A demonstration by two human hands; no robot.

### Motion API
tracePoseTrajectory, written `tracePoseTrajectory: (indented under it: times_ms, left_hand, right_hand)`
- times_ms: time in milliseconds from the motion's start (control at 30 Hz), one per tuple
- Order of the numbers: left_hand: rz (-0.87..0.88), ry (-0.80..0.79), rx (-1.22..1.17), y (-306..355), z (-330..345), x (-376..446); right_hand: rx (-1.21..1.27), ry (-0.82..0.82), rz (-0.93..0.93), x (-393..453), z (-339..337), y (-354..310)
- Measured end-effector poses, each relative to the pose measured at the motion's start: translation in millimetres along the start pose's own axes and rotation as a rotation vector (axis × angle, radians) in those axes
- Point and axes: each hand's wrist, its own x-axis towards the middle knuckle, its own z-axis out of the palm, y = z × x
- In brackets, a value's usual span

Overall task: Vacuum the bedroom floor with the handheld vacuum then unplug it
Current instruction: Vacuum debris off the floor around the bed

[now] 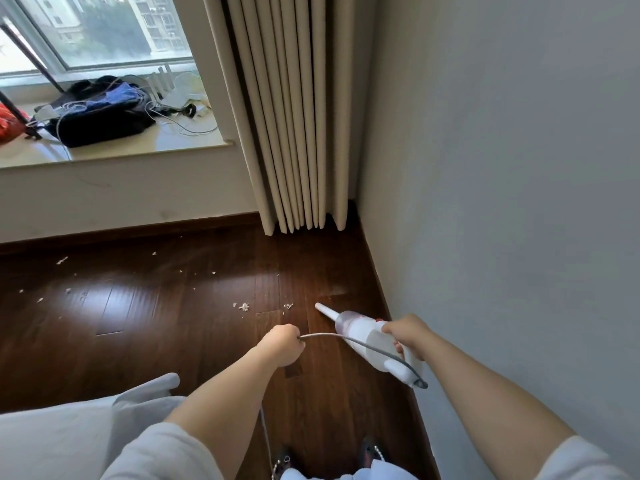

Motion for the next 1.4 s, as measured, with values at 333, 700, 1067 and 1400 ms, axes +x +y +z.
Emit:
tracePoseTrajectory:
  times_ms: [333, 700, 1067, 1400]
  left_hand:
    - [0.052, -0.027, 0.001, 24, 9, 2]
    - [0.056, -0.039, -0.022, 30, 14, 3]
    - [-0.044, 0.013, -0.064, -9, 7, -9]
    - [-0.126, 0.053, -0.122, -43, -1, -14]
  right_hand:
    - [0.067, 0.116, 0.032, 5, -34, 24]
    - [0.117, 0.160, 0.073, 19, -41, 40]
    - [0.044, 0.069, 0.008, 22, -17, 3]
    - [-0.064, -0.076, -0.067, 14, 38, -31]
